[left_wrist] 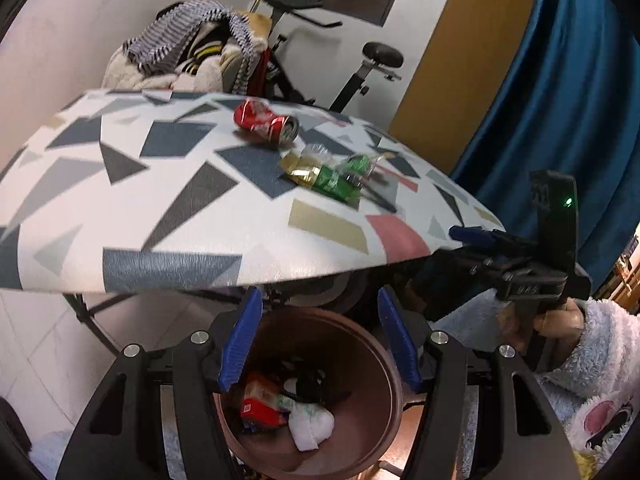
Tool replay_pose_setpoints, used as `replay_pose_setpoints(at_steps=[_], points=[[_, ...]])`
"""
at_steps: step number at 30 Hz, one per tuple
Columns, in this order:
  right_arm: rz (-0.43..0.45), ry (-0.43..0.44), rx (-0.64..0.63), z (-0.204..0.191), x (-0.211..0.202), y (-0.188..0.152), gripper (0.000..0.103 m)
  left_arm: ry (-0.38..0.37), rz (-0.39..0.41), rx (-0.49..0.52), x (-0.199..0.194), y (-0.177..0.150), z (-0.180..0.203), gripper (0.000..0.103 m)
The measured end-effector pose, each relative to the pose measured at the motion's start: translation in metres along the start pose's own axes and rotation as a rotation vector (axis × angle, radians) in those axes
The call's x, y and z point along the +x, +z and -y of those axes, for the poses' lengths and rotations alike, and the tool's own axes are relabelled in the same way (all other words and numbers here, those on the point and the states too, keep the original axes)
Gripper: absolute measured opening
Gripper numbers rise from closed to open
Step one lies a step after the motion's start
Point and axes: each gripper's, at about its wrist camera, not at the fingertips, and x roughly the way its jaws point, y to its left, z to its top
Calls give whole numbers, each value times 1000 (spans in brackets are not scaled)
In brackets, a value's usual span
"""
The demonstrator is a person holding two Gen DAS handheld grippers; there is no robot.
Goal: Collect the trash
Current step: 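Lower the red cigarette box into the bin and open the left gripper, then grasp the clear plastic spoon packet with the right gripper while the left gripper grasps the gold-green wrapper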
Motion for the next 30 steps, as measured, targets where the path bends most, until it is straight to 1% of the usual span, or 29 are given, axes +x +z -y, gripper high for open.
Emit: replay_pose_setpoints(at_steps=[3,5,6,7,8,10,12,15,23,26,30], points=[[12,2,44,9,-2,0,97,29,-11,3,4,0,-2,59],[15,-4,60,13,-2,0,97,58,-6,-4,4,1,-6,65],[16,-9,70,15,-2,0,97,73,1,-14,4,1,-8,72],[17,-11,76,16,-1,0,97,81,7,-18,3,2,-9,77],[23,-12,90,18,-2,0,97,90,15,-24,2,2,-10,79],[24,-15,100,20,-2,0,97,112,26,-33,1,2,-11,91],[24,-16,106,22,-2,0,97,141,30,-37,0,2,-12,96],[26,-20,111,24,-2,-1,97,172,31,-43,0,2,-14,97],[18,-31,110,23,1,-1,97,195,31,-88,1,2,-23,97],[14,-32,106,22,3,0,97,192,41,-110,0,2,-27,97],[12,-38,103,20,5,0,97,190,51,-115,0,1,-28,97]])
